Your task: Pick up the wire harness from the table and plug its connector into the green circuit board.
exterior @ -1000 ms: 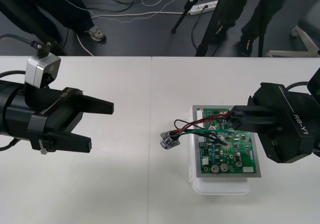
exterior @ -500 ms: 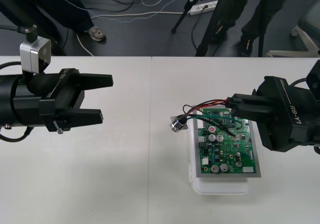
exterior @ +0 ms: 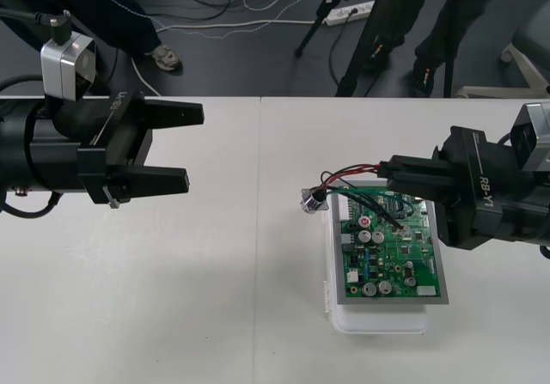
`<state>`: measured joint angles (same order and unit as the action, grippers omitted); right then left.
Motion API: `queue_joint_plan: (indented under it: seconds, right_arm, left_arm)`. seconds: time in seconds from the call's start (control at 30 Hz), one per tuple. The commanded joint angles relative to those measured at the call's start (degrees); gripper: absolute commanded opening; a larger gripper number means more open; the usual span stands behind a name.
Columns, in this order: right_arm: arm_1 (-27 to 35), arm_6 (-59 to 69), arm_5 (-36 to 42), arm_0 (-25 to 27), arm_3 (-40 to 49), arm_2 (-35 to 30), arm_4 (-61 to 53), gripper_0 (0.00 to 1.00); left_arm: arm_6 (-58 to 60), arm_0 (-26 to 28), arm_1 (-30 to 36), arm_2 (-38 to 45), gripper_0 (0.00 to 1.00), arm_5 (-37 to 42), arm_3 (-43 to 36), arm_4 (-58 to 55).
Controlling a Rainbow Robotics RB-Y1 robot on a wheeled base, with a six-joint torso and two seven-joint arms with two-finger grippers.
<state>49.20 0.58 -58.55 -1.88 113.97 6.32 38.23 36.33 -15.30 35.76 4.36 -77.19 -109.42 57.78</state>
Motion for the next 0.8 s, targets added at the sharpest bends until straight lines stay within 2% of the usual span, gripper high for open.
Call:
queue_joint_plan:
  seconds: [0.03,0.37,0.8]
  right_arm:
    - [0.0,-3.7,2.4,0.6,3.8,-1.9,1.9,0.00]
    - [-2.7,-3.0,2.6,-0.7,5.2,-1.7,7.5,0.00]
    - [-2.8,-4.0,1.4,-2.7,5.6,1.8,7.8,0.00]
  left_arm:
    - [-0.9,-2.9,-2.0,1.2,1.00,-3.2,-2.1,3.2]
    - [-4.9,-2.8,-9.6,1.3,1.00,-6.5,-2.5,8.8]
    - [-7.2,-2.6,-17.4,1.2,1.00,-11.8,-2.5,12.7]
